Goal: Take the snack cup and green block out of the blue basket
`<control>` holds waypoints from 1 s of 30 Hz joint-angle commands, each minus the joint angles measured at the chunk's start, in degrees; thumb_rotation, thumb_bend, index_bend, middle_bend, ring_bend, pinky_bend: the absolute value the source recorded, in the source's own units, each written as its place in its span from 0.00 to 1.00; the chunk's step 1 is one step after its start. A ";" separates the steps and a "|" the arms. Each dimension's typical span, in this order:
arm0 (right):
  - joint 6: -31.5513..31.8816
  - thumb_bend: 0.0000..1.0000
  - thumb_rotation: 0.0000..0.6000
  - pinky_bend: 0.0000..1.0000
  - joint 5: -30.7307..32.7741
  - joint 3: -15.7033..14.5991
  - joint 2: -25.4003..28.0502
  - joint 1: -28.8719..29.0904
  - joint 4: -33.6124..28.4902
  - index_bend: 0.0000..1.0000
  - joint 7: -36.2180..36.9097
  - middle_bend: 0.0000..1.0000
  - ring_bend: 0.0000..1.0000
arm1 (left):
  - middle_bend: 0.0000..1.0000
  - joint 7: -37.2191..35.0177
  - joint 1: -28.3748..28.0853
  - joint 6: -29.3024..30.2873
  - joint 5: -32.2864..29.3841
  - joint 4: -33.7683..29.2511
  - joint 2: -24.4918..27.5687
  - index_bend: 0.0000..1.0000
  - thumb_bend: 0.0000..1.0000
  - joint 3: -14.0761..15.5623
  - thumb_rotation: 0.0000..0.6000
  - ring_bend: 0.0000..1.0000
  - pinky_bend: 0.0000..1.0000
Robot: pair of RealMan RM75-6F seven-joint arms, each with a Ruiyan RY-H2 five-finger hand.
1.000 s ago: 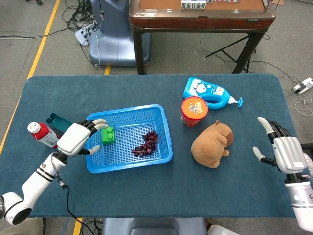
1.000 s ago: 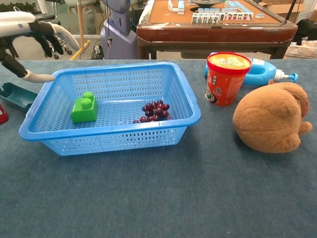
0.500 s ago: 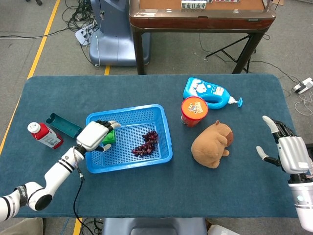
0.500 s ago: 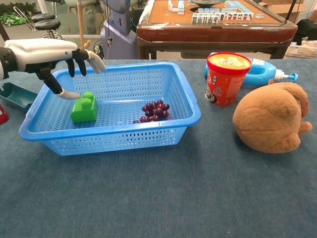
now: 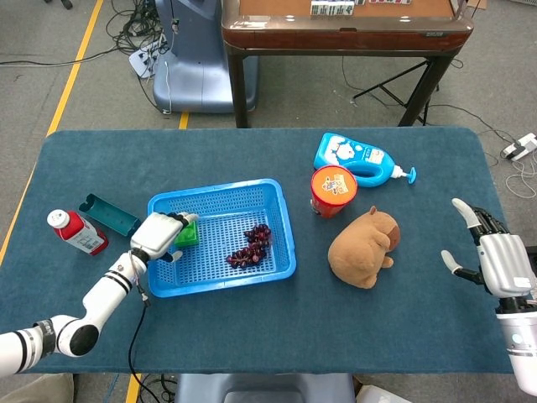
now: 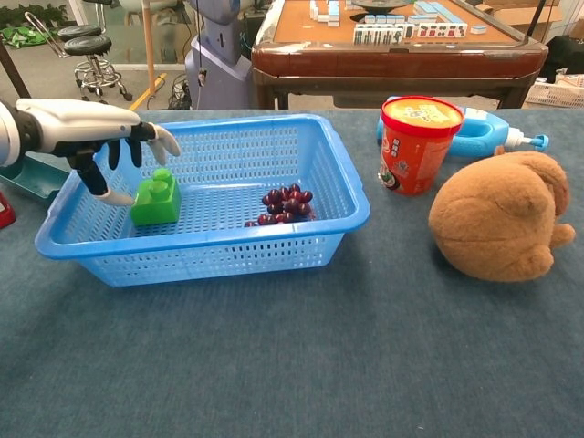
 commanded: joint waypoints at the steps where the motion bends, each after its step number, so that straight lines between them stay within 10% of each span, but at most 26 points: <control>1: -0.14 0.27 1.00 0.28 -0.10 0.02 -0.06 -0.06 0.21 0.09 0.25 0.18 0.16 | 0.24 1.60 -0.94 0.63 -1.80 0.48 -0.61 0.17 0.29 0.96 1.00 0.30 0.38; 19: -0.43 0.27 1.00 0.28 -0.01 0.35 -0.15 -0.89 1.36 0.09 1.80 0.18 0.17 | 0.24 2.90 -3.87 0.46 -7.30 0.99 -2.23 0.16 0.30 2.91 1.00 0.30 0.40; 30: -0.62 0.27 1.00 0.28 0.16 0.67 -0.49 -1.08 1.86 0.09 2.18 0.18 0.17 | 0.22 -1.88 -3.89 1.75 0.80 -1.92 -2.49 0.16 0.30 2.50 1.00 0.31 0.40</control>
